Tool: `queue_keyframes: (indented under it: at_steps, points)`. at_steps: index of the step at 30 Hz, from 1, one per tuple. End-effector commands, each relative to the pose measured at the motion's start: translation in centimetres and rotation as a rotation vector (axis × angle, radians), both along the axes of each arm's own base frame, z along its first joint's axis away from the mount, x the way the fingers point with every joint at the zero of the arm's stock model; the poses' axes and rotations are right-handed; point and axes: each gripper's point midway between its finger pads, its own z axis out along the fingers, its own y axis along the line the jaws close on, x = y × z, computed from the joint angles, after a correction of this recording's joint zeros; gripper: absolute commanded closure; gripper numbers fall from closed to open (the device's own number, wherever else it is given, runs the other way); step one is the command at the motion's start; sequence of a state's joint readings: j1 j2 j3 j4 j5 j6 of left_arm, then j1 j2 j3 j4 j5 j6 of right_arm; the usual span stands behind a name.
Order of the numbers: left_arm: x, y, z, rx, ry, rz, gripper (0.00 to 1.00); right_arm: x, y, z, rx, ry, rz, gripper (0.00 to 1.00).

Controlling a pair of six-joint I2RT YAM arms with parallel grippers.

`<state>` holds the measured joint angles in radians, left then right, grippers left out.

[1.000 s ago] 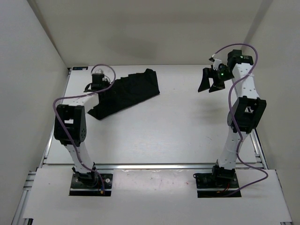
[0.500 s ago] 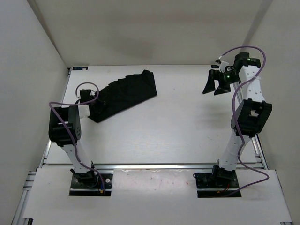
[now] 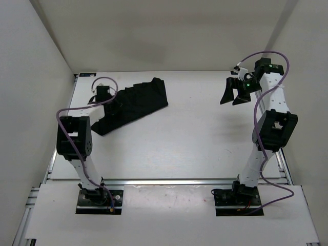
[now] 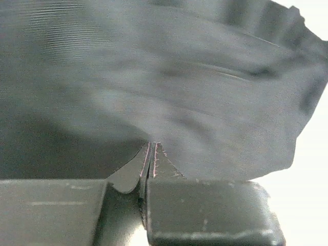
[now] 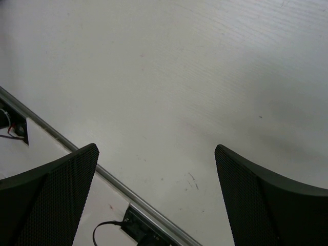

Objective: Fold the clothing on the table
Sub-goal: Fold the skirt

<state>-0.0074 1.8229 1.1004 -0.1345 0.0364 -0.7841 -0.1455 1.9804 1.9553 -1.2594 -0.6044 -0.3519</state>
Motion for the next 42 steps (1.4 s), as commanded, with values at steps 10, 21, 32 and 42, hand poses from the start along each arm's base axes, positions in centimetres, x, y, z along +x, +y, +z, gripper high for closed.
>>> queue_keyframes:
  at_steps: [10, 21, 32, 42]
  points:
    - [3.7, -8.4, 0.4, -0.02, -0.034, -0.289, 1.0, -1.9, -0.2, 1.9, -0.016, -0.041, -0.002, 0.01]
    - [1.6, -10.1, -4.7, -0.176, 0.19, -0.291, 1.0, -3.5, -1.7, 2.5, -0.03, -0.048, -0.057, 0.01]
    - [-9.4, -11.8, -5.2, -0.217, 0.339, -0.354, 1.0, -4.6, -1.4, 3.3, -0.019, -0.063, -0.063, 0.01]
    - [-20.9, -15.1, -2.5, -0.247, 0.403, -0.503, 1.0, -8.7, 0.0, 3.8, 0.071, -0.06, -0.071, 0.01]
